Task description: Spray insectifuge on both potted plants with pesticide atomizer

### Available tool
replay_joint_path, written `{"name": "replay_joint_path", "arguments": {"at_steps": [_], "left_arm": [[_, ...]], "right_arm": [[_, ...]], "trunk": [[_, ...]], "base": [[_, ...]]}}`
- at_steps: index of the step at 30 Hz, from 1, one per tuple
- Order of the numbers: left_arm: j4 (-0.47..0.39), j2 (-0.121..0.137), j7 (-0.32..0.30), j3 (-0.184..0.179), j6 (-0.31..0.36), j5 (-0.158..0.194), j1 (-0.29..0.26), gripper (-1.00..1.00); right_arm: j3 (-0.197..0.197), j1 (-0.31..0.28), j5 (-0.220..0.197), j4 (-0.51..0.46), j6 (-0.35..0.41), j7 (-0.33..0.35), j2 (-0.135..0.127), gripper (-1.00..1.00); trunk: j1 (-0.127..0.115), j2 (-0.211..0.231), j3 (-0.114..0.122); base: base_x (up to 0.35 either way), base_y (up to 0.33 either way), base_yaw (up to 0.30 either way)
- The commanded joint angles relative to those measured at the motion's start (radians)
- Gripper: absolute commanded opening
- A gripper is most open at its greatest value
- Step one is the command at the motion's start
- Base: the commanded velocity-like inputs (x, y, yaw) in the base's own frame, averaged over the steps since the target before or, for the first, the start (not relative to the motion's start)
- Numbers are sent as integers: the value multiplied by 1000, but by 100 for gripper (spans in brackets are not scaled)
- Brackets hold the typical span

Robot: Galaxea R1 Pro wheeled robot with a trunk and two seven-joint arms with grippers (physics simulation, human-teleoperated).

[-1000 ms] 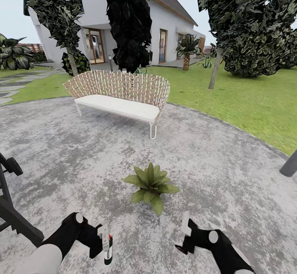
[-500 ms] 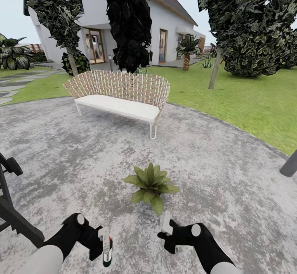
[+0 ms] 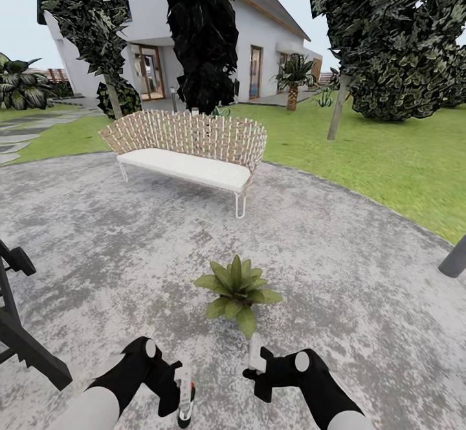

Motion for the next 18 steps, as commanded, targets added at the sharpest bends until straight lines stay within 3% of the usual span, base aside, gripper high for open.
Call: {"name": "replay_joint_path", "arguments": {"at_steps": [1,3,6,10,18], "left_arm": [[-1,-4,9,-28,-4,-7,0,-100],[1,-8,50,-72,-2,-7,1,-100],[5,-10,84,-98,-1,-5,1,-100],[0,-11,90,-103,-1,-4,0,-100],[-2,-25,93,-103,-4,6,0,-100]], "right_arm": [[1,-1,8,-1,-6,5,2,-100],[7,-1,7,0,-6,5,2,-100],[10,-1,-17,-1,-6,5,2,-100],[11,-1,-49,-3,-7,5,2,-100],[12,-5,-58,-9,-6,6,2,-100]], "trunk": [[0,0,-1],[0,0,-1],[0,0,-1],[0,0,-1],[0,0,-1]], "base": [[0,0,0],[0,0,0],[0,0,0],[0,0,0],[0,0,0]]}}
